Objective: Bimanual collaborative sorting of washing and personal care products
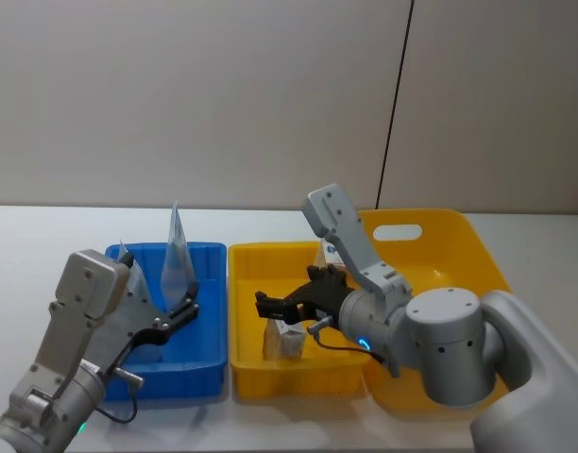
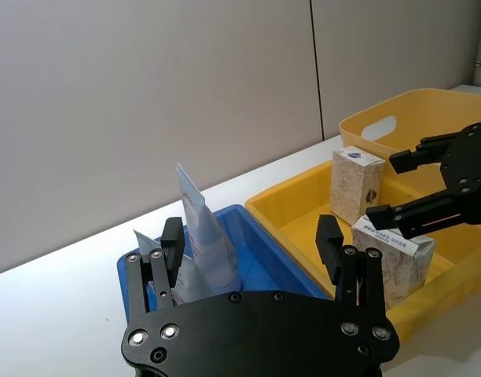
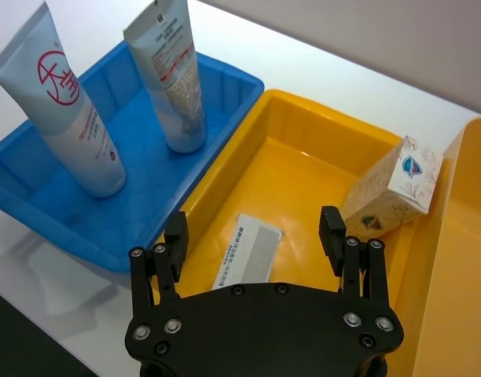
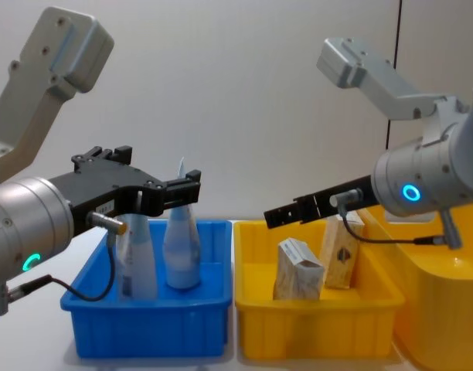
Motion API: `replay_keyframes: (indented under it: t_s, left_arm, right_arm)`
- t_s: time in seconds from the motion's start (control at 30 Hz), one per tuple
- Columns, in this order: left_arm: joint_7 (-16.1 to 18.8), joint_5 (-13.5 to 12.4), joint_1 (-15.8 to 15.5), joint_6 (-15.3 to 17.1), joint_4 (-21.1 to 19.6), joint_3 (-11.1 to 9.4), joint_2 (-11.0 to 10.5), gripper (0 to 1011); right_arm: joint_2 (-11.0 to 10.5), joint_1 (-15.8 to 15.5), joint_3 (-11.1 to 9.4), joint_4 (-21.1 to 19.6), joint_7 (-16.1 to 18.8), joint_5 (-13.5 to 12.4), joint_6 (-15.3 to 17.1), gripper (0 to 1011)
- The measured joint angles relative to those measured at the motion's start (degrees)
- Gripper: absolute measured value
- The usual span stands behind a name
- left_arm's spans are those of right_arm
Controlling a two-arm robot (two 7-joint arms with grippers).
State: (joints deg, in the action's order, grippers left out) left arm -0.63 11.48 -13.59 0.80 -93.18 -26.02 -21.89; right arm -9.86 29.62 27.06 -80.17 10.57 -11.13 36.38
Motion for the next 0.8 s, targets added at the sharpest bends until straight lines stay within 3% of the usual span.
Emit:
replay_keyframes:
  t_s: [0.37,0.8]
  left_arm:
    - [0.00,0.00,0.00,0.00,0.00,0.00,0.00,1001]
    - [0.00,0.00,0.00,0.00,0.00,0.00,0.00,1001]
  right_arm:
    - [1.50,-1.01,-1.02,0.20,-1.64,0.02,3.56,1000]
    - [2.94,-2.53,-2.34,0.64,-3.86,0.54,4.98,1000]
